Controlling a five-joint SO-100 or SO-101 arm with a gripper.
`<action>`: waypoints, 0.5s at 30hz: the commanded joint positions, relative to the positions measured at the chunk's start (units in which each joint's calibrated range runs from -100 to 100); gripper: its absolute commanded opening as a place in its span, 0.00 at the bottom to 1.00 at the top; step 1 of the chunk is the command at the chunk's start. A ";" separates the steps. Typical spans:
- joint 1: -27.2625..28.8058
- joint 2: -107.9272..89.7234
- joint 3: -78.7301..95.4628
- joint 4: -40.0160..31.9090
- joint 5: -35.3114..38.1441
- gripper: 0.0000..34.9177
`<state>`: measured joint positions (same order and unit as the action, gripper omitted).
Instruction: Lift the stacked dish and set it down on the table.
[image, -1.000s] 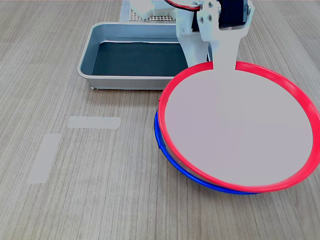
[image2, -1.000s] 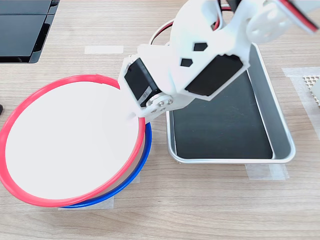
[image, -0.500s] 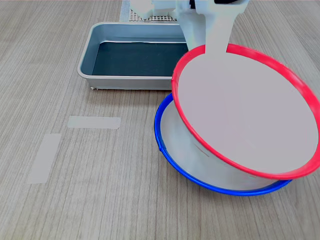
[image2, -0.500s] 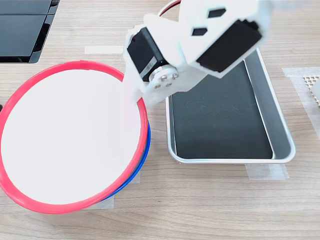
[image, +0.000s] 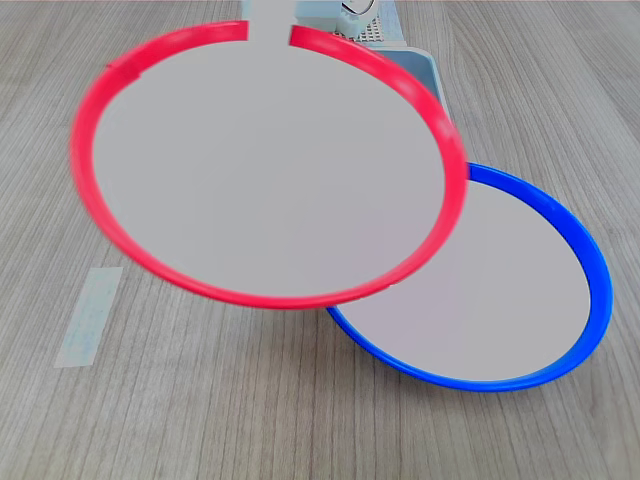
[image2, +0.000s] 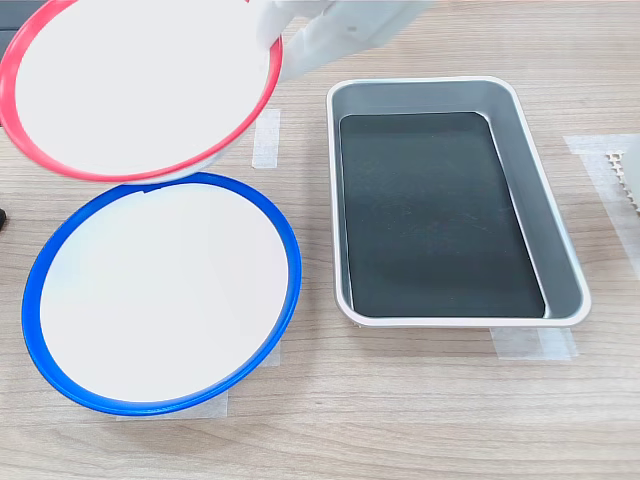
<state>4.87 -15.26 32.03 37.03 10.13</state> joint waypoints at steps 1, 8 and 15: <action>5.91 1.14 -2.67 0.24 1.51 0.00; 10.24 9.84 -2.95 -5.87 2.25 0.00; 10.62 14.36 -2.13 -12.23 2.49 0.00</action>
<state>14.60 -1.36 31.67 28.14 12.38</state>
